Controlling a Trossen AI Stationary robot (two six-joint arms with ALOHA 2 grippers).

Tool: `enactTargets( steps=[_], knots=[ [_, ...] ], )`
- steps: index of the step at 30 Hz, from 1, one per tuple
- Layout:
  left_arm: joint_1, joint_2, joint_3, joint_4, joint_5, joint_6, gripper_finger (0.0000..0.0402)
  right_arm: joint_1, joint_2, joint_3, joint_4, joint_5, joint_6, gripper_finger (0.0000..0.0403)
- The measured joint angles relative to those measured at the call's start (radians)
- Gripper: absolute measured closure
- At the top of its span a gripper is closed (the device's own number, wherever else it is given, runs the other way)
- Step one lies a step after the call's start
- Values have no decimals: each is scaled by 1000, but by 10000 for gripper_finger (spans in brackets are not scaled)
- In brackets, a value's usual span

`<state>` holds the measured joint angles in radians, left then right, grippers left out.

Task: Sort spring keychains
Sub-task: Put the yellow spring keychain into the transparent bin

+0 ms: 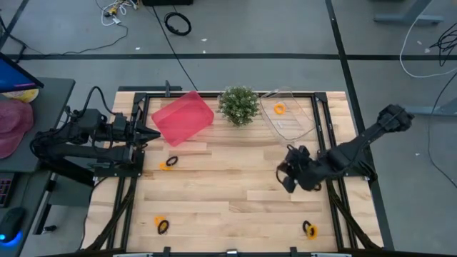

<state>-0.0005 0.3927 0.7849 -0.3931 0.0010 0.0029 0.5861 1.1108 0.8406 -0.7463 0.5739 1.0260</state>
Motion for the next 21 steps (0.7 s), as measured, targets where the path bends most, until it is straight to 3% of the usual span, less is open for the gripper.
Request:
enactTargets(
  steps=[7,21],
  knots=[
    [0,0,0,0,0,0,371,152,47,0,88,46,98,379],
    [0,0,0,0,0,0,371,292,159,0,363,46,126,400]
  ],
)
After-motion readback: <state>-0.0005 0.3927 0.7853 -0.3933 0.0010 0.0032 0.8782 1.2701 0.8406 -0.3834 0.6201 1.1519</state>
